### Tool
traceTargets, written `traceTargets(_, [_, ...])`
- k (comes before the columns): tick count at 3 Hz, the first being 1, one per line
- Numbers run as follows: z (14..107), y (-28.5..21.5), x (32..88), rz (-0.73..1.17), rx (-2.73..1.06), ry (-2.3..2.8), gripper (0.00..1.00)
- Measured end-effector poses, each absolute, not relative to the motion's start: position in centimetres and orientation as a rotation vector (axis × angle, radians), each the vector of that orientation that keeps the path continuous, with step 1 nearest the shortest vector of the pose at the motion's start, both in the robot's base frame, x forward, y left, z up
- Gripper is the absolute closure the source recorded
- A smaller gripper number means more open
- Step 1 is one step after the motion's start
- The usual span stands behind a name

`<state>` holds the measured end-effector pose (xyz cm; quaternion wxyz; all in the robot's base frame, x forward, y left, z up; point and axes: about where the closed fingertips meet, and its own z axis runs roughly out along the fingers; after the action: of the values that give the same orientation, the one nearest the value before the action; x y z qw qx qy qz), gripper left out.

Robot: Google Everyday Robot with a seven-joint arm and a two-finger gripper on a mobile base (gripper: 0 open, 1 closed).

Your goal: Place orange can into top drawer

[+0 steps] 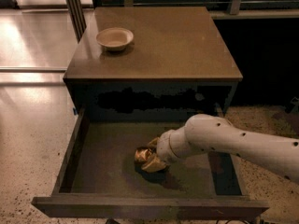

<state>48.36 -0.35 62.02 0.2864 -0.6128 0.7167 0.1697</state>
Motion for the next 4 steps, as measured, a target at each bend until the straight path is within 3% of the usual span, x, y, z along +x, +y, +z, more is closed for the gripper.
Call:
traceTargets(1, [62.02, -0.34, 48.36, 0.454, -1.638, 1.915, 0.84])
traceTargets(4, [62.02, -0.34, 48.36, 0.454, -1.638, 1.915, 0.14])
